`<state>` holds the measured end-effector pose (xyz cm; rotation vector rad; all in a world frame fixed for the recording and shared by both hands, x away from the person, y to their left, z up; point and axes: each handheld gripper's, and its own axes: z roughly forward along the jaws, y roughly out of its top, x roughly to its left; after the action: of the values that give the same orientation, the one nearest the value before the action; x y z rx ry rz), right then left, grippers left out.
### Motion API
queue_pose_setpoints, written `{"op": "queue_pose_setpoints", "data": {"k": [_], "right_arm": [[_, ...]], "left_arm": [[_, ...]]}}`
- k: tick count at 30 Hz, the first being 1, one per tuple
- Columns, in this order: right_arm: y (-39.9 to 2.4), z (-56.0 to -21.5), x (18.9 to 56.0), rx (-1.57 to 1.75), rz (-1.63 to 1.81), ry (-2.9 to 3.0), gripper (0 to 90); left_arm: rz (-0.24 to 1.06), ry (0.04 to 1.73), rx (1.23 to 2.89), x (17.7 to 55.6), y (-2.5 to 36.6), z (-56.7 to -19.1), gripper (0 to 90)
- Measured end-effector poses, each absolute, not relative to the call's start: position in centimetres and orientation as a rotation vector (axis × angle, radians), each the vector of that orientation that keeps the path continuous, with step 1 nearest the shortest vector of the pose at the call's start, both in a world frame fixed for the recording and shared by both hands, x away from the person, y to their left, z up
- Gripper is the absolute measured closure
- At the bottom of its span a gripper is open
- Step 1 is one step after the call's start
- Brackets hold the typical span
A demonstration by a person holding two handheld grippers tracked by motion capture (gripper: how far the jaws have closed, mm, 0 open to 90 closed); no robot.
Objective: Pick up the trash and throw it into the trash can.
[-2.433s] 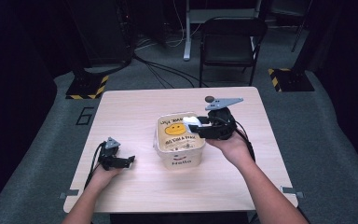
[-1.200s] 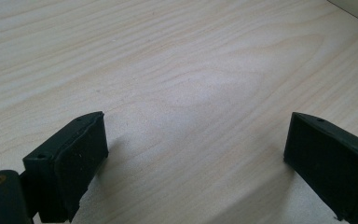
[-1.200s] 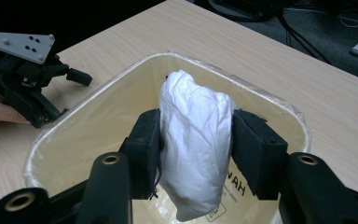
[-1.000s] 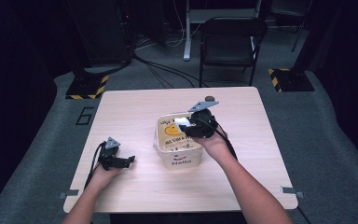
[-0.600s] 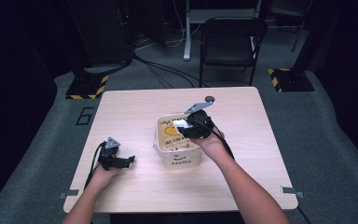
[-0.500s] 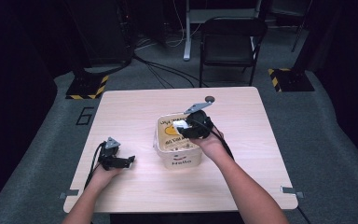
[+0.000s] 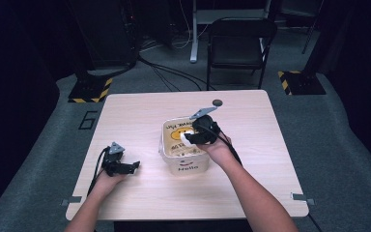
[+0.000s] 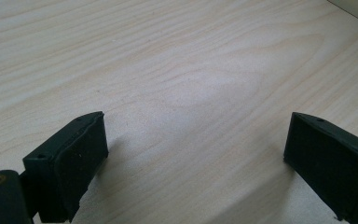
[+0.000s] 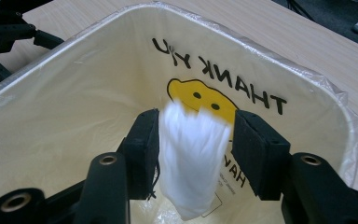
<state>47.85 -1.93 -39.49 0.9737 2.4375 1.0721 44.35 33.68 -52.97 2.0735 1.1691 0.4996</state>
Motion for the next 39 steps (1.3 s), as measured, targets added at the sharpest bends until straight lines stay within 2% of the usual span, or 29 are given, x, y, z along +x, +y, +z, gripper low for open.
{"op": "queue_pose_setpoints", "data": {"k": [11,39], "right_arm": [[-2.2,-39.5,47.7,0.983,1.066,2.423,42.7],[-5.0,-37.5,44.6,0.945,1.134,2.377,42.0]], "left_arm": [[0.501,1.169,2.075,44.4,33.7,-53.0,5.9],[0.501,1.169,2.075,44.4,33.7,-53.0,5.9]]}}
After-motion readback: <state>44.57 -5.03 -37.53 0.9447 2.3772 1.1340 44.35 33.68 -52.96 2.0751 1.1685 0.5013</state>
